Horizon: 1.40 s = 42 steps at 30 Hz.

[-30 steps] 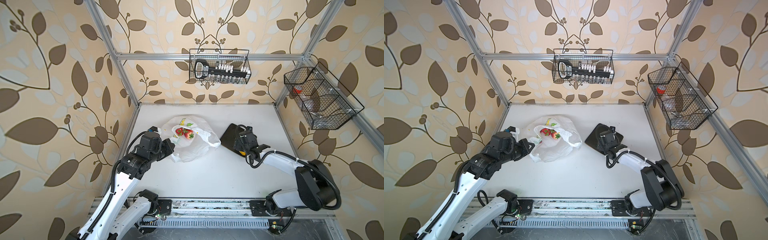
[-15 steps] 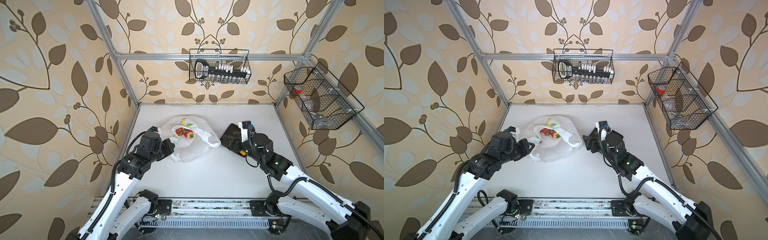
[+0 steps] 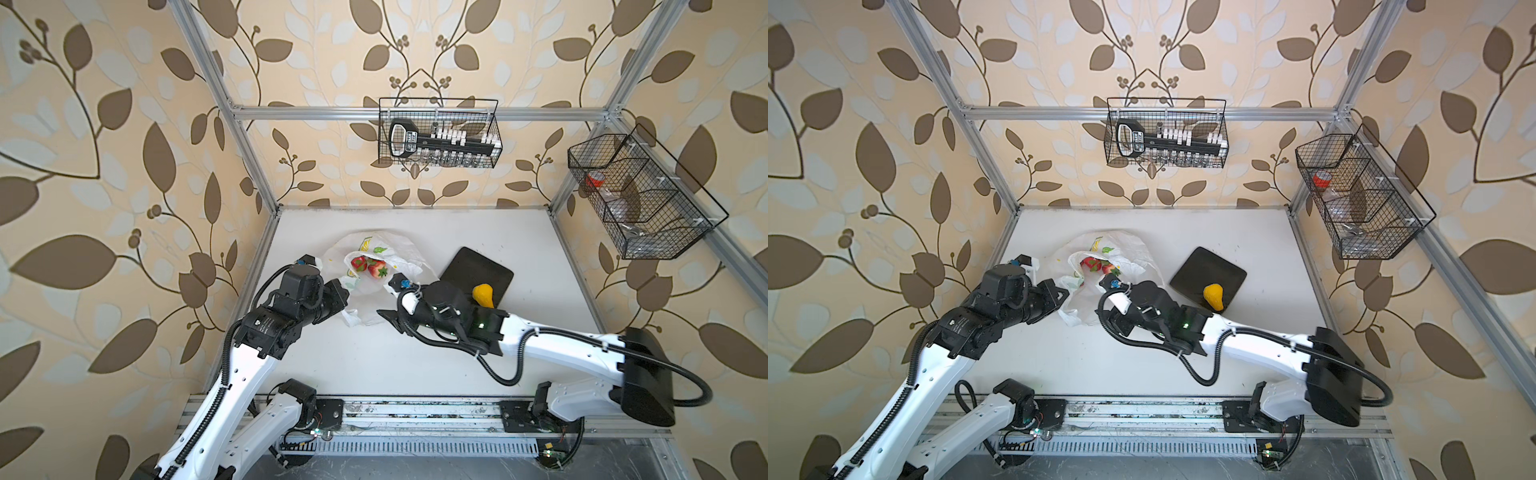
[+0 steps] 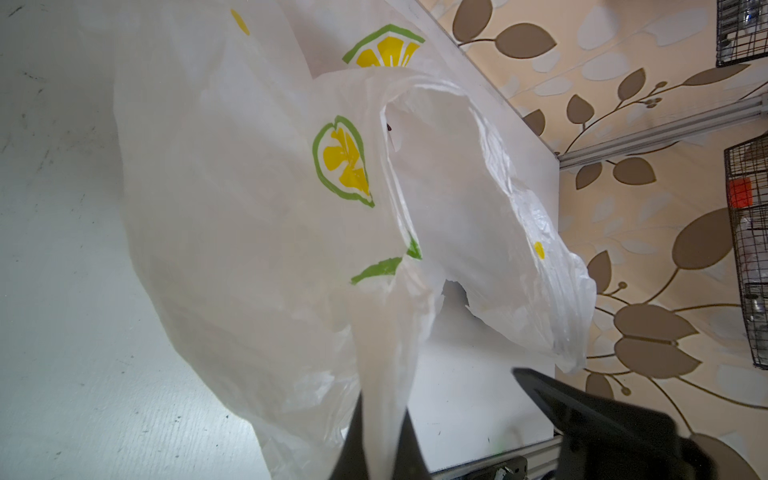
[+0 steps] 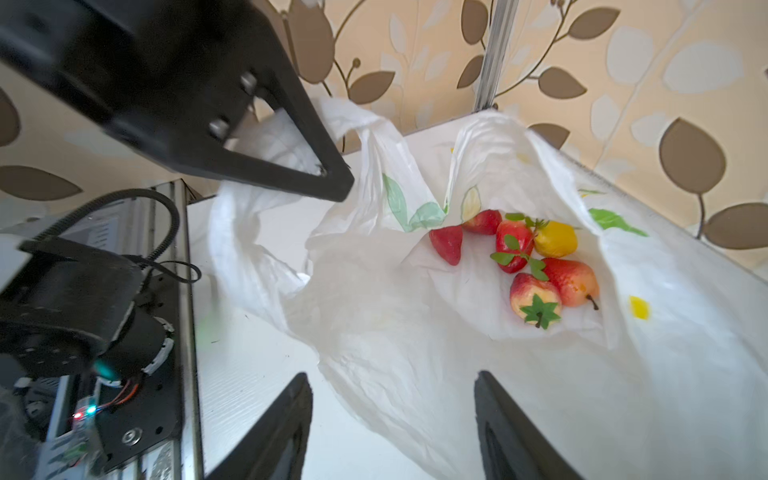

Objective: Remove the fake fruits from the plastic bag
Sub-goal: 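Move the right gripper back into the bag toward the red fruits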

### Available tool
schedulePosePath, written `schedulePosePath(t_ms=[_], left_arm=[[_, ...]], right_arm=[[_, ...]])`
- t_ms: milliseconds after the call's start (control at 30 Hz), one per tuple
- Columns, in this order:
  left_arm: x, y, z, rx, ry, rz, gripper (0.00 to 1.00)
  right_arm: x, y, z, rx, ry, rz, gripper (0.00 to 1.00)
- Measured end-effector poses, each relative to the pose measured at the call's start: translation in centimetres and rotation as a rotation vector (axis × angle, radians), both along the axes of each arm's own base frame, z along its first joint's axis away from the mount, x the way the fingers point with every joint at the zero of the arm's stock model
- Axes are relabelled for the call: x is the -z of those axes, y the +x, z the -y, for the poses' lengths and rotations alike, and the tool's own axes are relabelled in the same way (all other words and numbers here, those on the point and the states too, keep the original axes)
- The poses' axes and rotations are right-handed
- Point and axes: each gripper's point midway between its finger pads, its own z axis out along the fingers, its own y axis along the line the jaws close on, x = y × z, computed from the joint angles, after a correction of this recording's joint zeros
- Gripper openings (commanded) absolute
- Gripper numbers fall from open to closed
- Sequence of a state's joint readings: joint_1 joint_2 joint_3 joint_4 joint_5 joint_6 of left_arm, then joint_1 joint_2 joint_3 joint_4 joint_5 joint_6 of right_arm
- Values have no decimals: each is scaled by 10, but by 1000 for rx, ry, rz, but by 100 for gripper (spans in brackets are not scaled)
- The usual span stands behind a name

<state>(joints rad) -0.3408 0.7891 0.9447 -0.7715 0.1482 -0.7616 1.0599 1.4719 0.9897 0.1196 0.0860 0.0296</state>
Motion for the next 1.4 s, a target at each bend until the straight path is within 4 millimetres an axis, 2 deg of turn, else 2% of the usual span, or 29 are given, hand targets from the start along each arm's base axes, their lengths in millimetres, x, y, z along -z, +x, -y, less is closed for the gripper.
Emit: schedulePosePath(t_ms=[167, 367, 567, 867, 1067, 1400], left_arm=[[0, -5, -2, -1, 4, -6, 0], [-2, -8, -3, -2, 4, 0, 0], [-3, -8, -3, 1, 6, 3, 0], [-7, -6, -1, 23, 16, 11, 0], [-6, -6, 1, 44, 20, 11, 0], [-2, -6, 8, 79, 12, -15, 0]], right_arm=[[47, 40, -24, 106, -84, -51, 66], [75, 99, -21, 295, -85, -118, 69], [95, 142, -24, 411, -75, -157, 73], [120, 184, -11, 545, -63, -211, 79], [137, 204, -5, 598, -51, -245, 82], [155, 226, -17, 622, -20, -269, 81]])
